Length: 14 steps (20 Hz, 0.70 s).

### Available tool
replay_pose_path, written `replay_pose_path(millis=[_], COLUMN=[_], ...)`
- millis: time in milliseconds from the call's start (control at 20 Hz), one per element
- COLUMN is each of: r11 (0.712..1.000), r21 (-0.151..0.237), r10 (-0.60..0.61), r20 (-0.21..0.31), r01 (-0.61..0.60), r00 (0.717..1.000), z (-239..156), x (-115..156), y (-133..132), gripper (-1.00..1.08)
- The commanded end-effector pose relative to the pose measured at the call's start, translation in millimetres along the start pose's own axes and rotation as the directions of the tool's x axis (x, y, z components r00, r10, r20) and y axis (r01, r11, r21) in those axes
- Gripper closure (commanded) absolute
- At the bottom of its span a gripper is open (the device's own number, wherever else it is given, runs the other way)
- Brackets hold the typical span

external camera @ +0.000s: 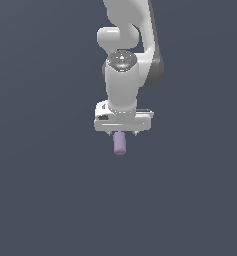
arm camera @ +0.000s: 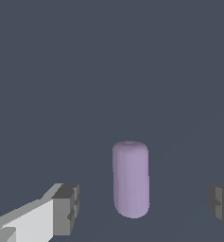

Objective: Pick up the object and move it to a goal position.

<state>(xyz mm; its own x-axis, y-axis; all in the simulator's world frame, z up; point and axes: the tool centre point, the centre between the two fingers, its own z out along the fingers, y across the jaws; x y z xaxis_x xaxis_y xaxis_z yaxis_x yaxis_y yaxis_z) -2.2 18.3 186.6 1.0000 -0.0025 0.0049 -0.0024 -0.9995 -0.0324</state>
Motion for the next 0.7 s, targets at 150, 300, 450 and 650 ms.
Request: replay_pose_path(millis=[150, 300, 450, 650], r11=[1.000, 0.999, 0.998, 0.998], r21=[-0.002, -0.008, -0.013, -0.013], r10=[0.010, 0.040, 0.065, 0.067], r20=[0.004, 0.016, 0.026, 0.026], r01=[-0.010, -0.039, -0.065, -0.067], r00=[1.000, 0.999, 0.998, 0.997], z=[0.6, 2.2, 3.2, 3.3], x=[-1.0, -4.3, -7.3, -7.6], y=[5.2, 20.4, 33.2, 34.3], gripper=[-0.92, -0.92, -0.92, -0.92])
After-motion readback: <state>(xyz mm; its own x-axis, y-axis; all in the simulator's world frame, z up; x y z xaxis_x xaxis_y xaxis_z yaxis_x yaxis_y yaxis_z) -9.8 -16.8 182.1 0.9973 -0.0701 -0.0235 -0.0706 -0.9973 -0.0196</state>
